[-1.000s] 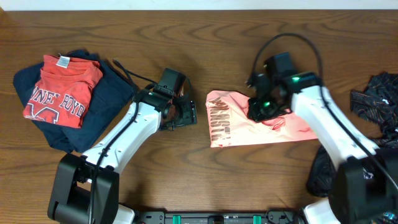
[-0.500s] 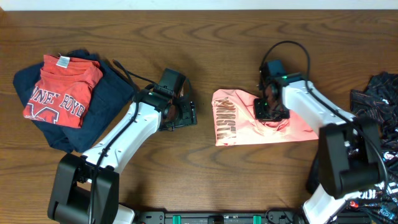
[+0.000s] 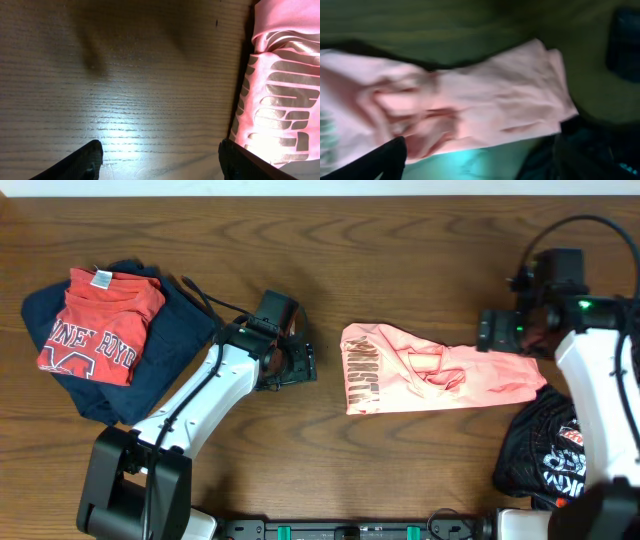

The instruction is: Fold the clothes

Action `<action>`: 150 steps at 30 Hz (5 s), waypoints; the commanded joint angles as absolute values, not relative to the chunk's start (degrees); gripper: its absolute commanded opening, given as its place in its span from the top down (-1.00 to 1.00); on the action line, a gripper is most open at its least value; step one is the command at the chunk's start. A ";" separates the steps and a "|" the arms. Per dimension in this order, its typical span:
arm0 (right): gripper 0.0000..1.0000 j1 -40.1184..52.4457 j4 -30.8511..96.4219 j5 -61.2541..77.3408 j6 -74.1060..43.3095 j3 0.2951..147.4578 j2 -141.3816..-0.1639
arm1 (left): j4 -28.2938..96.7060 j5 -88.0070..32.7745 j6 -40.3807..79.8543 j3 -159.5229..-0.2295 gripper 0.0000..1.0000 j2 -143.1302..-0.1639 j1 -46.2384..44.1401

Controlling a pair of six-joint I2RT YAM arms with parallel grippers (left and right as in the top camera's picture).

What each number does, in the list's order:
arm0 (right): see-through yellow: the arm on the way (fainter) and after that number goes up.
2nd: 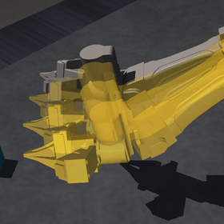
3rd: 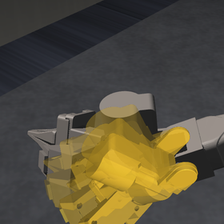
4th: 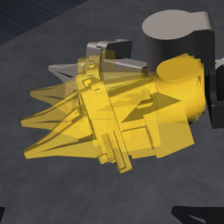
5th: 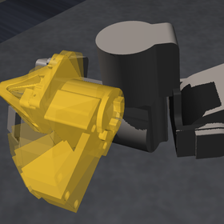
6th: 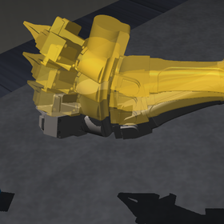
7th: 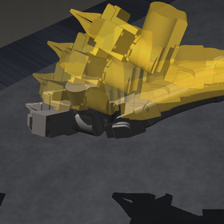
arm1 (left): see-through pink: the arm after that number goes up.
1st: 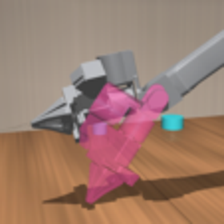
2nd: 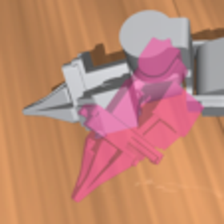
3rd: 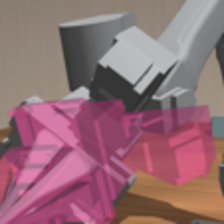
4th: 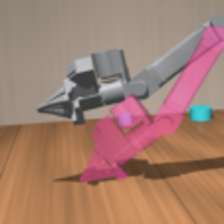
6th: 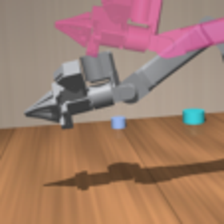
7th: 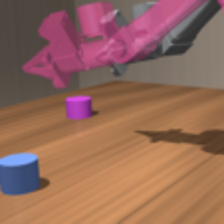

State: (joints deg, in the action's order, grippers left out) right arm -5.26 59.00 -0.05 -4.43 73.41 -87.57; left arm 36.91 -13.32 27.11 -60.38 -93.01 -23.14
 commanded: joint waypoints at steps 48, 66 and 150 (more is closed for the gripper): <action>0.98 0.97 73.63 14.00 -6.15 86.28 -96.38 | 37.12 -13.02 26.61 -59.99 -0.52 -93.56 -23.22; 0.41 25.91 66.94 13.96 -11.73 85.01 -110.74 | 37.56 -13.02 26.61 -59.99 -0.61 -93.56 -23.22; -0.36 8.21 70.32 -8.60 -17.08 80.99 -87.53 | -13.93 -33.63 21.65 -62.61 0.88 -107.83 -26.04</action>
